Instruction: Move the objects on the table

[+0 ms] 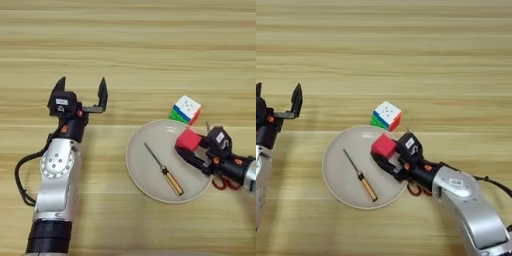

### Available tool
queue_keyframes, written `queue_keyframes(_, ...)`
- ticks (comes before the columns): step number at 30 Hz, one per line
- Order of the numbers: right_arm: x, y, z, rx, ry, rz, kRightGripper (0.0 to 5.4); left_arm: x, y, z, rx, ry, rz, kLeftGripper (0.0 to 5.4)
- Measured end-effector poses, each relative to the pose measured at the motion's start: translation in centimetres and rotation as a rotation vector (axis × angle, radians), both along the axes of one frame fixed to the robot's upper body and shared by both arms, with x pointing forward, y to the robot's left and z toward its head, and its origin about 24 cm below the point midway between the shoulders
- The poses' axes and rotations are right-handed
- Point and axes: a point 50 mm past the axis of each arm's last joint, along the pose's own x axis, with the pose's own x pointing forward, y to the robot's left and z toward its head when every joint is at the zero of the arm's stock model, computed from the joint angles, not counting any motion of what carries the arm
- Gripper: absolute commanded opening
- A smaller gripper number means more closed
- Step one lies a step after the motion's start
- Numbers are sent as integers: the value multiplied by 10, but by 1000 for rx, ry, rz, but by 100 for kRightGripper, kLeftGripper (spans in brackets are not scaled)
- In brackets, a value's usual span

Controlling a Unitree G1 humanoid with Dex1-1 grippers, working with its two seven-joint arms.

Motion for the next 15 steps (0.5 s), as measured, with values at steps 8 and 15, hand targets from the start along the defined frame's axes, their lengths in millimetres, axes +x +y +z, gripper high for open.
queue_keyframes(8, -4, 3, -15, -29, 30, 21, 231, 0, 0, 0, 0, -1, 1, 540)
queue_keyframes(15, -3, 2, -19, -39, 31, 21, 231, 0, 0, 0, 0, -1, 1, 540)
